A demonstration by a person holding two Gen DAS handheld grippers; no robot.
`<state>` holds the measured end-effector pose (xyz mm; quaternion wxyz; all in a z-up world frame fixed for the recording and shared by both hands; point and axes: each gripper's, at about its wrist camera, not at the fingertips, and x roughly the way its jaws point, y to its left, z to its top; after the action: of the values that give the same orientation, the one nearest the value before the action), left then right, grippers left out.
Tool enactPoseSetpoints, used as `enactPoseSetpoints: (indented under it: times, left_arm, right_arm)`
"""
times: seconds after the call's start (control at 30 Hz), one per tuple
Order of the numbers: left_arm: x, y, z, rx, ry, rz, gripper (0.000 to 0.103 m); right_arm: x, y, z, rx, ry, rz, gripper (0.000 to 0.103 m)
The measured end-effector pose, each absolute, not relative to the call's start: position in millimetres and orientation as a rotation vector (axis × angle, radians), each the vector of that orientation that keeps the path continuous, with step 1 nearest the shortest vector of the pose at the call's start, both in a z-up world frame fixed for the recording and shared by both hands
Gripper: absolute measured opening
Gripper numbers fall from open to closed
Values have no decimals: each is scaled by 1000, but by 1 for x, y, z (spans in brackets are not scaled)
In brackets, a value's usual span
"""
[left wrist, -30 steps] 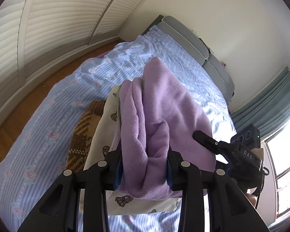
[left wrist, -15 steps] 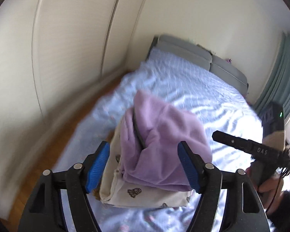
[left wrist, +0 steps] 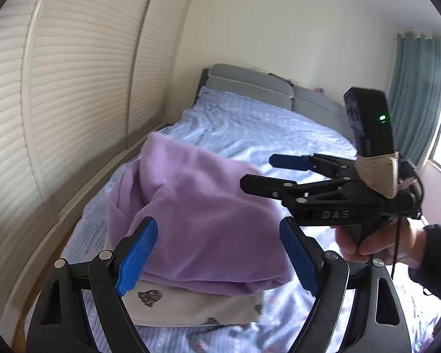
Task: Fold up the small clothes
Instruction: 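Carry the folded sweatshirt with both grippers onto the clothes stack, then open both grippers and withdraw from the stack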
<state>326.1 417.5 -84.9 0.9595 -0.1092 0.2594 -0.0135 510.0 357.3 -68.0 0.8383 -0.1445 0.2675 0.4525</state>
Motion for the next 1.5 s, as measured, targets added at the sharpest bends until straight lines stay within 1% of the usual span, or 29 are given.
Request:
enactPoseSetpoints:
  times: [0.17,0.4,0.57,0.7,0.87,1.07,1.17,1.33,1.43,1.5]
  left_arm:
    - [329,424,-102,-222,530,21,88]
    - [332,420,-120,-203,544,67,91]
    - [325,412,-106,-196,552,77,93]
    - [310,404,-82,-181,543,107,93]
    - [278,378,-48,-152,519,143,93]
    - [223,326,-12,-141,493,145,93]
    - [193,297,-3,-139,484,140,98]
    - [153,236,1,-115,506,116,99]
    - [133,194,0,-104,520,84,99]
    - [122,166,-3,-91,532,53,99]
  right_arm:
    - [506,370,-80,-358,570,1005,82]
    - [513,376,-104,-319,630,1017,82]
    - [500,374,-95,-321,597,972,82]
    - [481,354,-74,-273,569,930,82]
    - [436,313,-38,-245,519,878,82]
    - [360,243,9,-190,465,791,82]
    - [318,199,25,-162,443,707,82]
    - [252,119,26,-114,470,559,83]
    - [210,69,22,-101,463,459,87]
    - [188,37,20,-79,474,371,91]
